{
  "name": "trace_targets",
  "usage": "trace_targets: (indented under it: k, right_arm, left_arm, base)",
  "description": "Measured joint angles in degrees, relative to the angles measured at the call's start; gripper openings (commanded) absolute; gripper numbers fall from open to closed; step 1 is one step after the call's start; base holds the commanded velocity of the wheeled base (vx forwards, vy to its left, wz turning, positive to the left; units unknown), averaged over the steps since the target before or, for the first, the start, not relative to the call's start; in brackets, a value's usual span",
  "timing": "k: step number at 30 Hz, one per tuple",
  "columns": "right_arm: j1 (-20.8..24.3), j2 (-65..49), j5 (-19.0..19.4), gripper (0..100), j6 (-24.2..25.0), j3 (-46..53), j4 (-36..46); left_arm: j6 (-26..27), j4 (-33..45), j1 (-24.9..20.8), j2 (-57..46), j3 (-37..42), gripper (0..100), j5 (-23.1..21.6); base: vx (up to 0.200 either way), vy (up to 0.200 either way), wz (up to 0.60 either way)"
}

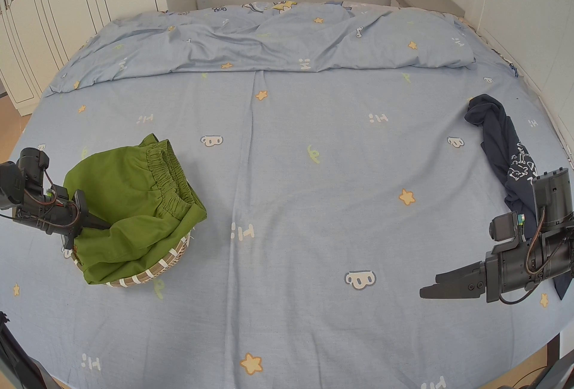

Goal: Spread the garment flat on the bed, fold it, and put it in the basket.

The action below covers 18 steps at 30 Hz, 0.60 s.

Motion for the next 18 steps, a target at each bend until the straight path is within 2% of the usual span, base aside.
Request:
trace_targets:
  k: [6,17,18]
  right_arm:
    - [0.0,0.1,0.0,100,-0.1,0.0,-0.1]
    - [0.0,0.2,-0.1,100,-0.2,0.1,-0.1]
    - [0.1,0.2,0.0,100,-0.2,0.1,-0.1]
  left_arm:
    - [-0.4,2.5,-3.1,3.8,-4.1,0,1.4]
    - [-0.4,5.3,-5.4,6.3,-6.2,0,5.7]
    - [-0.4,5.6,-5.6,6.3,-6.3,100,5.8]
  base:
    - [0.000,0.000,0.00]
    - [0.000,0.000,0.00]
    - [0.000,0.000,0.00]
